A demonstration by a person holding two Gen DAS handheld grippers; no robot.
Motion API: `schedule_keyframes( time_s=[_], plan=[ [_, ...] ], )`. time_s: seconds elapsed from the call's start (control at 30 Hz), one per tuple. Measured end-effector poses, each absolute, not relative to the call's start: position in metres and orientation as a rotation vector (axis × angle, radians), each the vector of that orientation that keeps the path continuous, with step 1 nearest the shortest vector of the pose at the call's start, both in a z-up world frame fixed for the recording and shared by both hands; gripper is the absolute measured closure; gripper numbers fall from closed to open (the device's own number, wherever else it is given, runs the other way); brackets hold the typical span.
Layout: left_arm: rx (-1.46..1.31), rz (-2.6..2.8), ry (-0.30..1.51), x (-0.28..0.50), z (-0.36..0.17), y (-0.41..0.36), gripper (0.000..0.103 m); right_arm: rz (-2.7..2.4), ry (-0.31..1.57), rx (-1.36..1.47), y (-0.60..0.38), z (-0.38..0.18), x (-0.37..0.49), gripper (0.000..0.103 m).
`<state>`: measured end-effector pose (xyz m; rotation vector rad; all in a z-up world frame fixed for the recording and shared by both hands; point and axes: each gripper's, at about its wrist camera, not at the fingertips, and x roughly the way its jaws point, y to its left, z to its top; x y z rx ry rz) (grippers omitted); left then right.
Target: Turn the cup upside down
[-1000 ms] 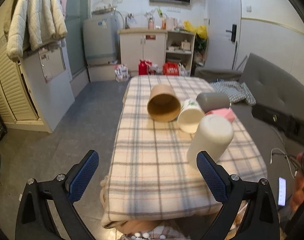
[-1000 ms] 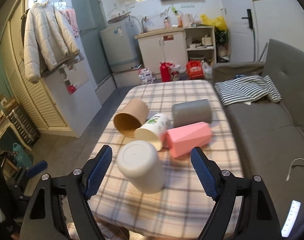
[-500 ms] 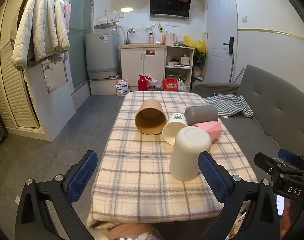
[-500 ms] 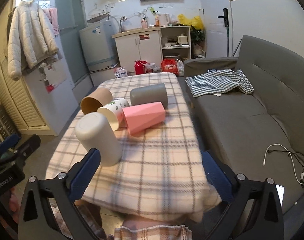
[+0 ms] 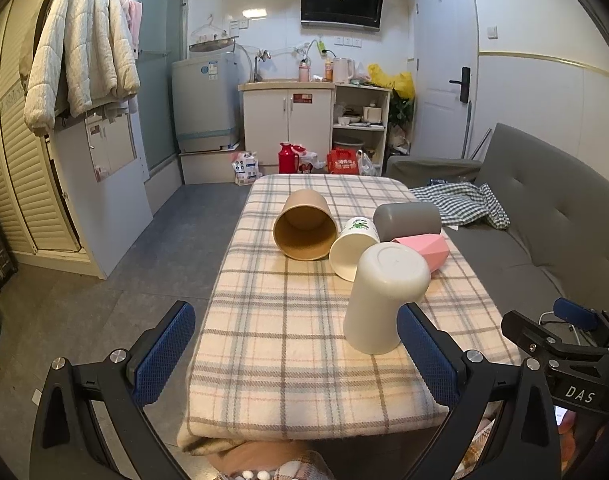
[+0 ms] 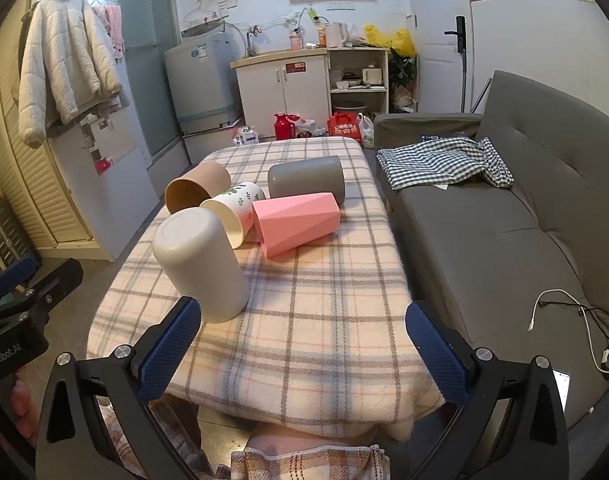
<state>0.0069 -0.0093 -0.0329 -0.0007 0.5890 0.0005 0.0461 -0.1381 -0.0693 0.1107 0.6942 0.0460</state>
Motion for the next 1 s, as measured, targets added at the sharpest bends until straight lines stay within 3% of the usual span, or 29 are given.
schedule_keyframes(
  time_s=[1.0],
  plan=[
    [-0.013,-0.003,0.603,0.0032,-0.0374,-0.0091,0.000,0.036,0.699,0.109,-0.1384,-0.0715,0.0465,0.000]
  ],
)
